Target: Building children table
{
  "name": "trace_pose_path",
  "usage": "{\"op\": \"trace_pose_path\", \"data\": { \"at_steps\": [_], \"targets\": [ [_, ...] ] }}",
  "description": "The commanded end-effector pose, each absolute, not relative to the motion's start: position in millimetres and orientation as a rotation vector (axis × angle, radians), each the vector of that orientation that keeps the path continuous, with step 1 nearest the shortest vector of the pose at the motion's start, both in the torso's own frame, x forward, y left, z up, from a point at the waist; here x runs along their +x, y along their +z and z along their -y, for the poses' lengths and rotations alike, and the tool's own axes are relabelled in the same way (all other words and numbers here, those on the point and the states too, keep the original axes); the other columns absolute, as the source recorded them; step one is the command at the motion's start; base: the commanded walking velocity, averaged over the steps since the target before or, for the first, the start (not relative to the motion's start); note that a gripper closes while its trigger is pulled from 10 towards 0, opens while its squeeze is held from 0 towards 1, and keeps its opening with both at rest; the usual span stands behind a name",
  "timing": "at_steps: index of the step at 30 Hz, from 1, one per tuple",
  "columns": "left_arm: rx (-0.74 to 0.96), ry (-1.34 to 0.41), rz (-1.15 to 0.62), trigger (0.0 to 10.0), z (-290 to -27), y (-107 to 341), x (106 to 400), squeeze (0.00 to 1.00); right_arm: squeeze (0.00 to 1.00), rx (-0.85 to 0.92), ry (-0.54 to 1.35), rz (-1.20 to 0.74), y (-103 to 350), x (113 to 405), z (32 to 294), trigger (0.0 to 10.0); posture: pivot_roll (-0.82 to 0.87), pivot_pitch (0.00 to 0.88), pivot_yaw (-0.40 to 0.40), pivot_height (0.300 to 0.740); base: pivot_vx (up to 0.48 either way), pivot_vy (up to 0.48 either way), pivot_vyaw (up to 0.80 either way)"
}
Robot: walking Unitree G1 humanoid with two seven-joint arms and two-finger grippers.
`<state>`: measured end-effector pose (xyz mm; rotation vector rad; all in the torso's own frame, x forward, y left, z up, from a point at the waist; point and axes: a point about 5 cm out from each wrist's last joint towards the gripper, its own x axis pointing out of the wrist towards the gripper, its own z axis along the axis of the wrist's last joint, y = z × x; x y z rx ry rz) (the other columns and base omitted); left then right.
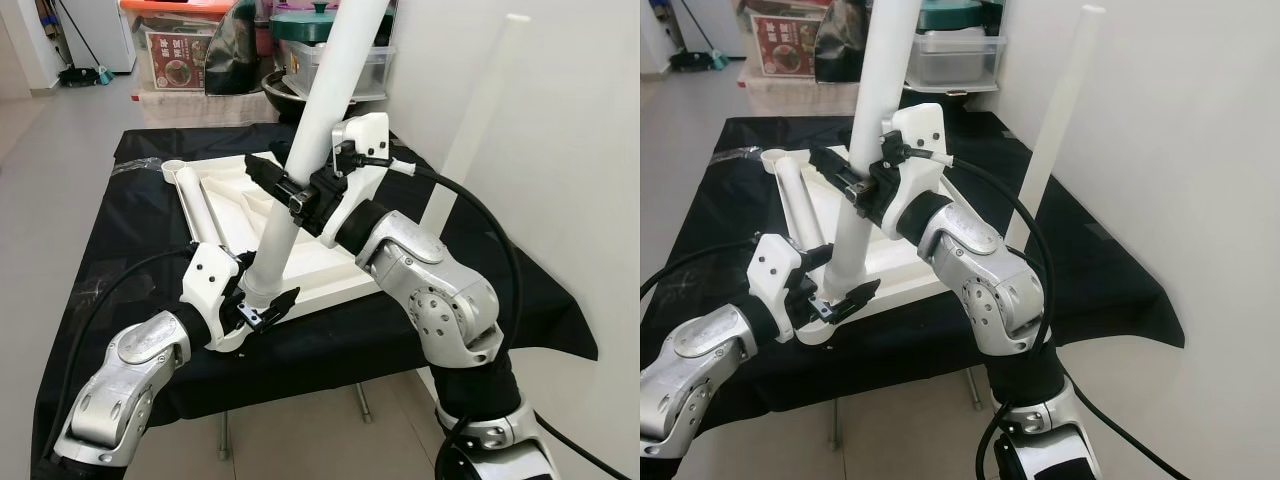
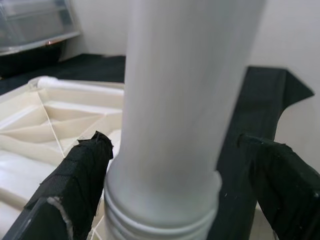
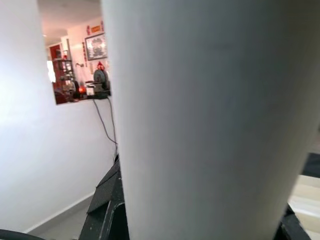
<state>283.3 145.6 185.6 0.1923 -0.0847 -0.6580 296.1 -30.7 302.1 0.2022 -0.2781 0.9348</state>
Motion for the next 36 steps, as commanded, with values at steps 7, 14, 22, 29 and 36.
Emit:
{"op": "trace_pose_path", "data": {
  "at_steps": [7, 14, 22, 29, 36],
  "targets": [
    [0.224, -0.714, 0.055, 10.0, -133.8, 178.5, 290.4, 0.0, 0.0, 0.217, 1.026, 0.287, 307.4, 283.2, 22.4, 10.0, 0.03, 0.0, -0.057, 0.74, 0.0, 0.0, 0.0],
    [0.245, -0.727, 0.044, 10.0, -131.7, 172.1, 293.1, 0.0, 0.0, 0.228, 1.047, 0.289, 310.6, 280.3, 18.7, 10.0, 0.03, 0.0, -0.054, 0.74, 0.0, 0.0, 0.0],
    [0.256, -0.704, 0.098, 0.0, -129.5, 179.1, 297.8, 0.0, 0.0, 0.225, 1.056, 0.265, 304.8, 278.1, 15.3, 10.0, 0.03, 0.0, -0.055, 0.74, 0.0, 0.0, 0.0],
    [0.297, -0.674, 0.12, 0.0, -131.1, 179.6, 299.3, 0.0, 0.0, 0.237, 1.032, 0.246, 301.0, 281.1, 16.2, 10.0, 0.03, 0.0, -0.058, 0.74, 0.0, 0.0, 0.0],
    [0.323, -0.69, 0.106, 2.8, -127.6, 176.4, 298.6, 0.0, 0.0, 0.254, 1.01, 0.241, 300.3, 283.4, 17.0, 10.0, 0.03, 0.0, -0.056, 0.74, 0.0, 0.0, 0.0]
  ]
}}
